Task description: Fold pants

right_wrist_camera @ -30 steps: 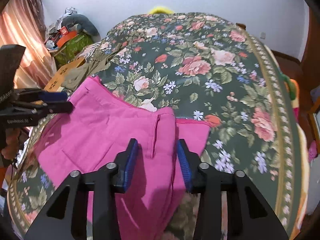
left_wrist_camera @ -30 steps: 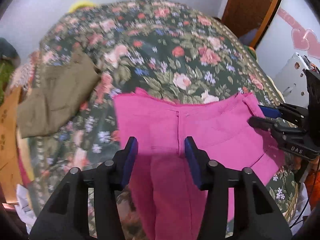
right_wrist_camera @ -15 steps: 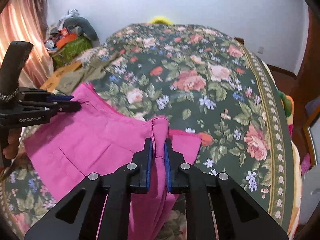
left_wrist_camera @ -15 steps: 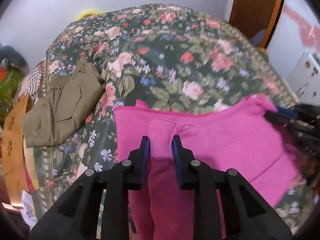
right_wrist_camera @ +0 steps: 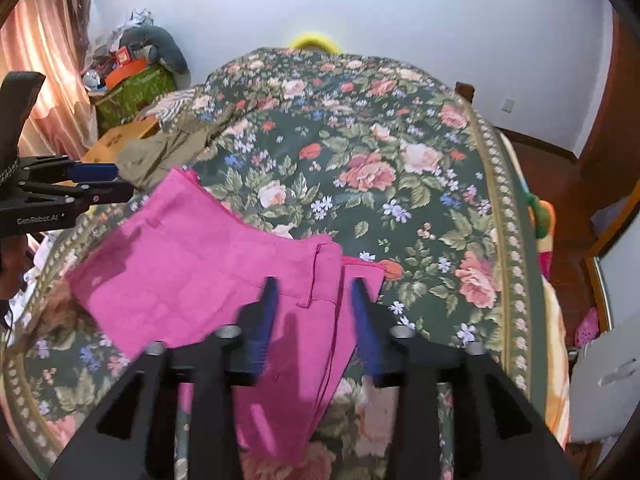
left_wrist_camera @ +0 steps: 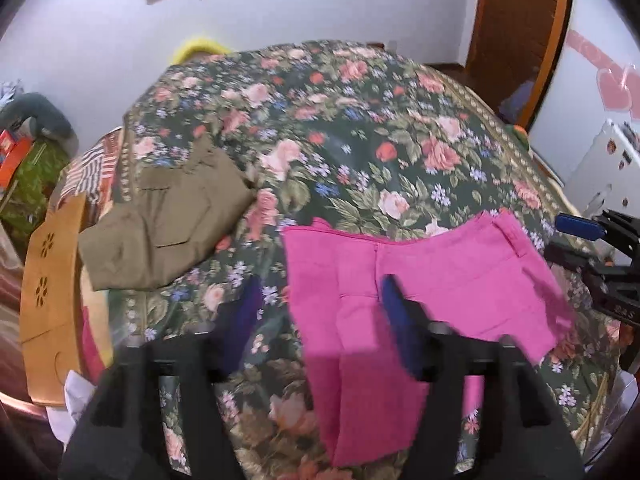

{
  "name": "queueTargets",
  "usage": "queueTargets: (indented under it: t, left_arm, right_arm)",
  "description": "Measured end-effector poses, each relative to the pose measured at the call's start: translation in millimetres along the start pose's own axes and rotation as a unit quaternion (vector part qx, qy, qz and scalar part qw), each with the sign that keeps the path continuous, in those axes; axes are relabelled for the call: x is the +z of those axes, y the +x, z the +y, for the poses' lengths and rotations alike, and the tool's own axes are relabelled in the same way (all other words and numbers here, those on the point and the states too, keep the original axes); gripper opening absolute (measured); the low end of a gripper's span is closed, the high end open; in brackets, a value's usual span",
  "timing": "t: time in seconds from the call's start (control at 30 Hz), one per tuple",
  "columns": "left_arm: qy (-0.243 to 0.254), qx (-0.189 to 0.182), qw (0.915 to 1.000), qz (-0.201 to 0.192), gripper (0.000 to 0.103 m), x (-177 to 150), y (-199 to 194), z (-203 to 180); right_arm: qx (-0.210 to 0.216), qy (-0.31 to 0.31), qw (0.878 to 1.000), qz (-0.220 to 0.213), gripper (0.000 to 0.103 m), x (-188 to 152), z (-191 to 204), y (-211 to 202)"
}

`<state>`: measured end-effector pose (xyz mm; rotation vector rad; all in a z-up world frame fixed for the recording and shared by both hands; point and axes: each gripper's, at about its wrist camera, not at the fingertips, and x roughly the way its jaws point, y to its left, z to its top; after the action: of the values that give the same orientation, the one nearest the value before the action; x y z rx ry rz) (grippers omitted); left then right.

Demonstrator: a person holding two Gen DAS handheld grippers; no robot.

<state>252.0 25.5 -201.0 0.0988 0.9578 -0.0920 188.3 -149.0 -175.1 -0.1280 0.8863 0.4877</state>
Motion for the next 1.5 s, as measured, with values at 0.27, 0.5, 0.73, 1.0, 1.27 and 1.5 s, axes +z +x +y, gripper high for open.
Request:
queueTargets:
  t: [0.27,0.5,0.73,1.0,1.27,1.5]
  left_arm:
    - [-0.035,-0.035,0.998,0.04,0.074,-29.8,5.2,11.2]
    - [-0.078,-0.084,0.9889,0.094,0.074,-50.2,43.5,14.3]
    - [-0.078,-0.104,0.9862,0.103,0.067,-39.1,58.5,9.5]
    - [-0.092,-0.133,0.9817,0.102,0.039,-31.2,69.2,4.8]
    - [-0.072,-0.097,0.99,0.074,0.022,-32.5,48.6,-4.0]
    - [-0.063,-0.068,0.9955,0.021,0.02,-29.7,7.0,10.5]
  right_arm:
    - [0.004,0.015,1.0,0.011,0.054,-18.8,0.8,-15.2]
    - [0.033,0.064,0.995,0.062,0.054,-47.9,-8.8,15.5]
    - [0.071,0.1,0.991,0.055,0.057,-45.0,-17.3,29.3]
    - [0.084,0.101,0.99,0.047,0.032,-37.6,-23.6,38.4]
    - [0.09,0.088,0.992,0.005,0.01,-29.8,-15.2,17.8]
    - [0.088,0.043,0.995,-0.027,0.009,-5.0,10.8,-7.6]
